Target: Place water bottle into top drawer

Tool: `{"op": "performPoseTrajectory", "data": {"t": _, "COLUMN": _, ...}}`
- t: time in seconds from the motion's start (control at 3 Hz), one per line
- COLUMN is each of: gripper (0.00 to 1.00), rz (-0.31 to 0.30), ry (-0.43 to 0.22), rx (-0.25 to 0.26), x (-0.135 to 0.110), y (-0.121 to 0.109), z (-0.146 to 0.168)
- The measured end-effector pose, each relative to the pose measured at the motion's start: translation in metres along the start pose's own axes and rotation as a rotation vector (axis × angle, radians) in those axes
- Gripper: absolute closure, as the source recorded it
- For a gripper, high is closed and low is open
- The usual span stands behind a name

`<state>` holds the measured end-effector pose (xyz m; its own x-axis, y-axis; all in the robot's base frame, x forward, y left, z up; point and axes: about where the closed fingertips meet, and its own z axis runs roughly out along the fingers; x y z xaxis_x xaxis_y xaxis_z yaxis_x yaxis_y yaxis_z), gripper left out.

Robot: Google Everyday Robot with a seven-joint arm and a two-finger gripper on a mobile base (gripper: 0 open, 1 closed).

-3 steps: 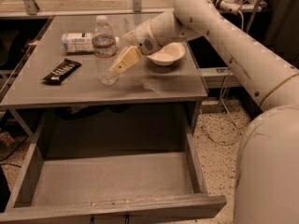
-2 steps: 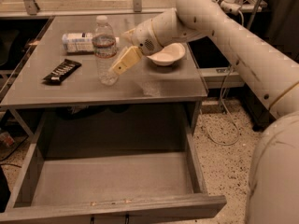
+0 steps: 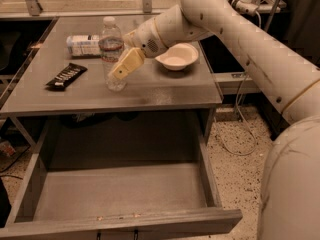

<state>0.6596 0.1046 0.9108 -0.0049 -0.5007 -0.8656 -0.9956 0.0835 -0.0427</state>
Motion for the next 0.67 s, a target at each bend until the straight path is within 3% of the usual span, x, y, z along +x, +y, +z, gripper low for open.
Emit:
{"op": "performPoseTrajectory", "data": {"t": 0.33, "gripper": 0.0, "rz": 0.0, "ry": 0.0, "rx": 0.0, "x": -0.0001, "y": 0.0001, "z": 0.0001}}
{"op": "performPoseTrajectory", "data": {"t": 0.67, "gripper": 0.19, "rz": 0.0, "ry": 0.0, "rx": 0.0, "x": -0.0001, "y": 0.0001, "z": 0.0001}}
